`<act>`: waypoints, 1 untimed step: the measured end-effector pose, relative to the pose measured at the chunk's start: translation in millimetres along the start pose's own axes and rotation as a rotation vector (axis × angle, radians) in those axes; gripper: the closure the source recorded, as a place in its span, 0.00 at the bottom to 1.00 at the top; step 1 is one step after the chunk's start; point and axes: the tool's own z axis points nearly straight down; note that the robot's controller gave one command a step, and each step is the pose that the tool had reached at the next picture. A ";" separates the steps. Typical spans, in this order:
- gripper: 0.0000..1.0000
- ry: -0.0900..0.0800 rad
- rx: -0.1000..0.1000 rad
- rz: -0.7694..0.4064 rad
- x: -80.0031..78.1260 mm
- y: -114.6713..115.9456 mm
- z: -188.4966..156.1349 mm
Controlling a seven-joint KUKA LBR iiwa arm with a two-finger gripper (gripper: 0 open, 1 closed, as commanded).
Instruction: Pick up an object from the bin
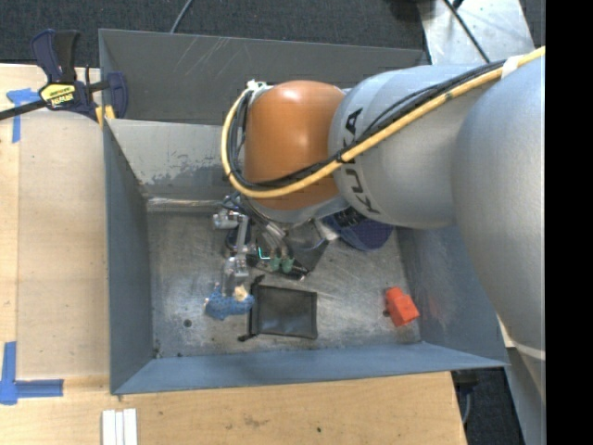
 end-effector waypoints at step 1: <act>0.00 -0.032 -0.009 -0.162 -17.3 -42.1 54.0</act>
Offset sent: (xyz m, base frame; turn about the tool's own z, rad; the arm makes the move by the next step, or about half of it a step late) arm 0.0121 -0.0572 -0.0789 -0.1730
